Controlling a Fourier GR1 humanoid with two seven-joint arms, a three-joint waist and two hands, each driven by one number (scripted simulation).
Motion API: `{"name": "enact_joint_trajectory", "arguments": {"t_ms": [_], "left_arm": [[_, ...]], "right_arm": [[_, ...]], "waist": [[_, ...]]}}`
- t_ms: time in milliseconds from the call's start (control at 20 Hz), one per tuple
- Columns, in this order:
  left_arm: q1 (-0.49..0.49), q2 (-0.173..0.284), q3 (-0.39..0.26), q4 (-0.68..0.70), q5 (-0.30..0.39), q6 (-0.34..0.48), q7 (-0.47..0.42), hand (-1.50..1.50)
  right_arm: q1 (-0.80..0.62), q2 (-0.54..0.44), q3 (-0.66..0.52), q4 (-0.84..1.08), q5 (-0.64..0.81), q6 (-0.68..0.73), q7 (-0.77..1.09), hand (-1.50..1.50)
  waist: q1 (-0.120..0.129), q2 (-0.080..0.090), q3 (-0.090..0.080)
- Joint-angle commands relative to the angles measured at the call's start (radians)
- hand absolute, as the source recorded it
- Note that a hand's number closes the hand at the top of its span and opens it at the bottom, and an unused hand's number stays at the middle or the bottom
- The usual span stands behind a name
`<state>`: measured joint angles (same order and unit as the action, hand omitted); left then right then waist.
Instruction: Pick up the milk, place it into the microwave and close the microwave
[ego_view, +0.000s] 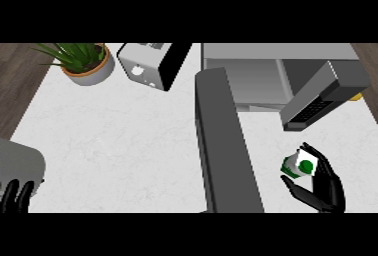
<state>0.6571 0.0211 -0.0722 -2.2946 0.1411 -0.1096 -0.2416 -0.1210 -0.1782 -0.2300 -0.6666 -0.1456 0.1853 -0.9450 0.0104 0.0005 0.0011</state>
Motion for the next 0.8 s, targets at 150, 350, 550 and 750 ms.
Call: {"name": "enact_joint_trajectory", "arguments": {"t_ms": [150, 350, 550, 750], "left_arm": [[-0.082, -0.009, 0.006, 0.069, -0.002, 0.009, 0.015, -1.5], [0.005, -0.02, -0.07, 0.094, -0.036, 0.014, -0.079, -1.5], [0.027, 0.013, 0.007, -0.001, 0.032, -0.029, -0.001, -1.5], [-0.028, 0.016, 0.031, 0.097, 0.035, -0.057, -0.057, -1.5]], "right_arm": [[-0.054, 0.036, -0.05, -0.021, 0.042, -0.275, -0.109, 1.5], [-0.096, 0.021, -0.062, 0.008, 0.011, -0.199, -0.097, 1.5], [-0.147, -0.108, -0.022, 0.057, 0.019, 0.039, -0.058, 1.5], [-0.179, -0.133, 0.015, 0.061, 0.041, 0.113, -0.095, 1.5]], "waist": [[-0.011, 0.001, -0.001], [0.0, -0.001, -0.001], [0.009, 0.001, 0.0], [0.002, 0.001, -0.001]]}}
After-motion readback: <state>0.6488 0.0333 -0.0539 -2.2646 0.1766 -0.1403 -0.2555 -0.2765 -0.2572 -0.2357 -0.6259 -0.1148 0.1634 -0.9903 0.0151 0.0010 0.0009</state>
